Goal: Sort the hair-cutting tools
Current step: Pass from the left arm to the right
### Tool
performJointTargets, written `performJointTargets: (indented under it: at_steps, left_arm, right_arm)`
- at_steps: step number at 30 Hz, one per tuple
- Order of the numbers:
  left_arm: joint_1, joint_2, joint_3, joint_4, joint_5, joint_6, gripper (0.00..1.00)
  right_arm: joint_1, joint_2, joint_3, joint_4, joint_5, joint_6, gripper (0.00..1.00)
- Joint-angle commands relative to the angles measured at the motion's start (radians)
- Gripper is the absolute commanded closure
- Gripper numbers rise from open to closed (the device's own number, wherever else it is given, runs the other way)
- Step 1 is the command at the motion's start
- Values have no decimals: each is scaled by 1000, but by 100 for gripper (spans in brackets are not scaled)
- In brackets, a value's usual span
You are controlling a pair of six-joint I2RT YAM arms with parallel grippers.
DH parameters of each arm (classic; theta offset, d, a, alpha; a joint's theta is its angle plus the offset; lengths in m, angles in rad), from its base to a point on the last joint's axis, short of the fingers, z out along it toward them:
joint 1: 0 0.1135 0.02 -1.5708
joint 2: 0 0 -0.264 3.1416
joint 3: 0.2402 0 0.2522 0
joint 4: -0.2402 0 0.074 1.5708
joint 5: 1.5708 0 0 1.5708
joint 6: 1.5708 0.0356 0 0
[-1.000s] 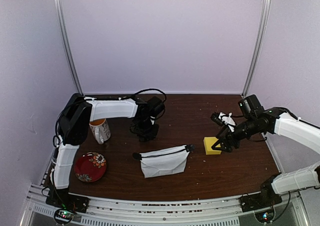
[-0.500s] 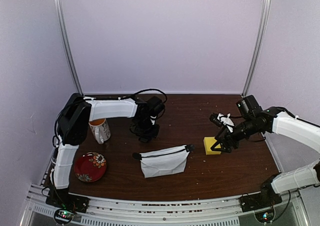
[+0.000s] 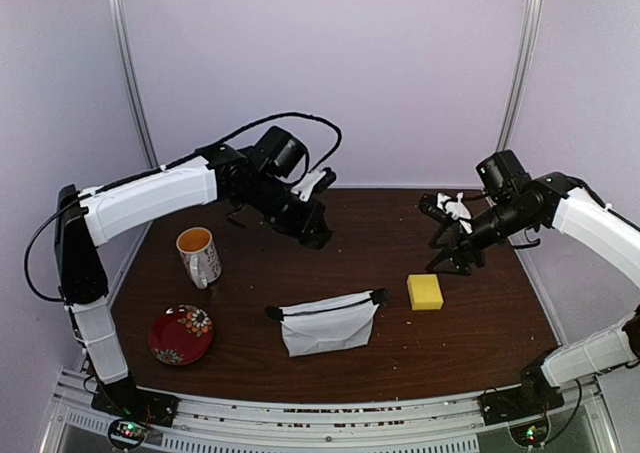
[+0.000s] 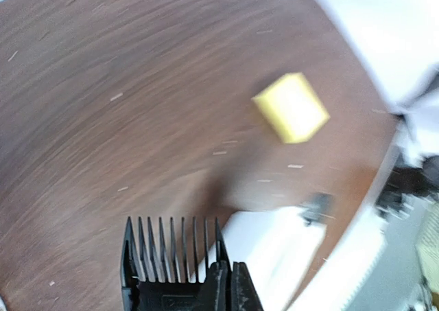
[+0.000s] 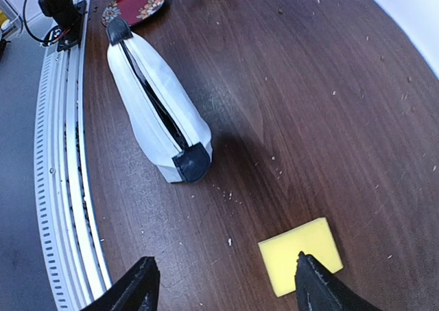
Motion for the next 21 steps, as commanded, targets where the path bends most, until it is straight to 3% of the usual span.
performJointTargets:
  at_steps: [1,7,12,21]
  left_arm:
    - [-1,-49,26,12,287,106,100]
    - [-34,-139,-70,140,552,165,100]
    - [-70,-153,-82,164,743,195,100]
    - [-113,-161,-98,308,891,155,100]
  right_arm:
    - [-2,37,156,-165,-73,-176,32]
    - [8,85,305,-219,-205,-262,35]
    - [101,110,382,-240,-266,-317,35]
    - [253,135,405,-142,-337,-261,42]
